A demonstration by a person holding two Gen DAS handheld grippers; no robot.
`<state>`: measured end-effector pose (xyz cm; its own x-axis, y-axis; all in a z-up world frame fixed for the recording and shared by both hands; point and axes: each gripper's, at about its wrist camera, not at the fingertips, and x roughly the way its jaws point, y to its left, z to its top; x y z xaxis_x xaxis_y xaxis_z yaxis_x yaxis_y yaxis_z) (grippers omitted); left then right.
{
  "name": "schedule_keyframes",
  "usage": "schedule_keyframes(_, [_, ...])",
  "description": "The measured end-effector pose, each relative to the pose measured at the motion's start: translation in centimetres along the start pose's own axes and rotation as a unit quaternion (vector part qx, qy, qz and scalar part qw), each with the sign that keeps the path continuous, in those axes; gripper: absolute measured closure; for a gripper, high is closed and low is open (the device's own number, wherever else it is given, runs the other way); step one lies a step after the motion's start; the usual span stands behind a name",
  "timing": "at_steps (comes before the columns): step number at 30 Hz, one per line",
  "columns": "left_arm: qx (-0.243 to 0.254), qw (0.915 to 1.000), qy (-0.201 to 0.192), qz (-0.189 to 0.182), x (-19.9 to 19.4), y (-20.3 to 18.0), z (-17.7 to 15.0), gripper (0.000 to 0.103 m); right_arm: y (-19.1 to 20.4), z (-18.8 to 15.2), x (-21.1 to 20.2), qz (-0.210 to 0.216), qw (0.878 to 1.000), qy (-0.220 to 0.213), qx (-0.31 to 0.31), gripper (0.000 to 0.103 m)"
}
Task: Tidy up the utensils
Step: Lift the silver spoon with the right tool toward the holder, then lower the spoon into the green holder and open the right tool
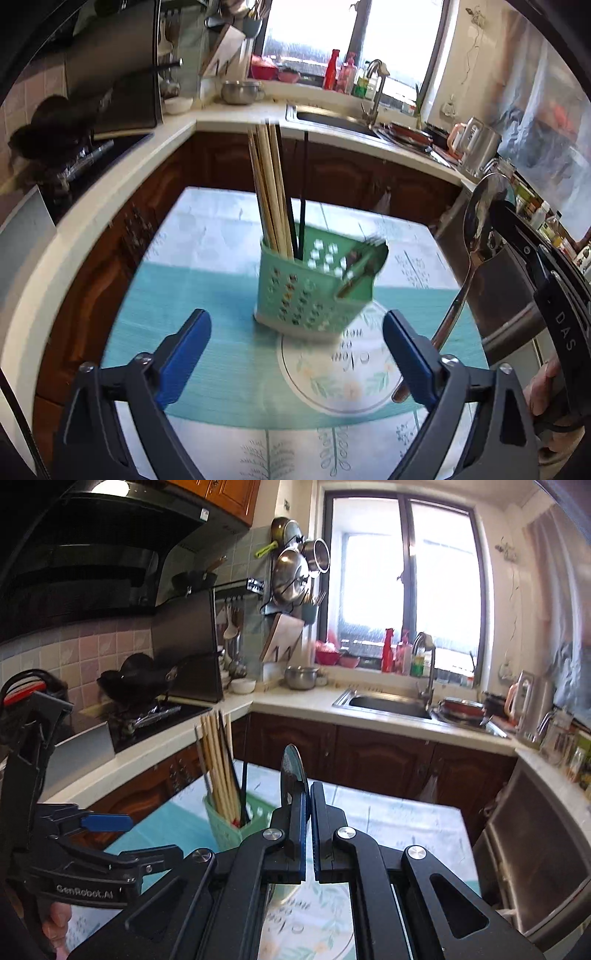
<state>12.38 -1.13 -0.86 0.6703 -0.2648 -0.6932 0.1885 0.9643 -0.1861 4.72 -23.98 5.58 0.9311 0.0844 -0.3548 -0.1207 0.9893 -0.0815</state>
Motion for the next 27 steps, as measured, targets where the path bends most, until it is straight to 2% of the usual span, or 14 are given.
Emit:
schedule_keyframes(1, [0.003, 1.0, -0.004, 0.005, -0.2, 0.0, 0.8, 0.001, 0.1, 0.8, 0.3, -0.006, 1.0, -0.005, 0.001, 0.101])
schedule_keyframes(5, [0.017, 0.9991, -0.03, 0.025, -0.9, -0.2, 3.4, 0.001, 0.6, 4.2, 2.0, -0.041, 0.999, -0.032, 0.004, 0.101])
schedule_keyframes(8, [0.008, 0.9986, -0.042, 0.033, -0.8, 0.4, 5.3, 0.001, 0.7, 6.0, 3.7, -0.062, 0.997, -0.049, 0.015, 0.101])
schedule_keyframes(16, [-0.026, 0.9984, -0.035, 0.035, 1.6, 2.4, 6.8, 0.001, 0.2, 6.9, 11.0, -0.093, 0.993, -0.063, 0.041, 0.101])
schedule_keyframes(24, [-0.034, 0.9985, -0.028, 0.033, 3.1, 3.0, 5.7, 0.001, 1.1, 5.2, 18.0, -0.075, 0.995, -0.045, 0.042, 0.101])
schedule_keyframes(27, [-0.028, 0.9986, -0.027, 0.036, 3.2, 2.9, 5.4, 0.001, 1.6, 4.3, 20.5, -0.03, 0.999, -0.008, 0.036, 0.1])
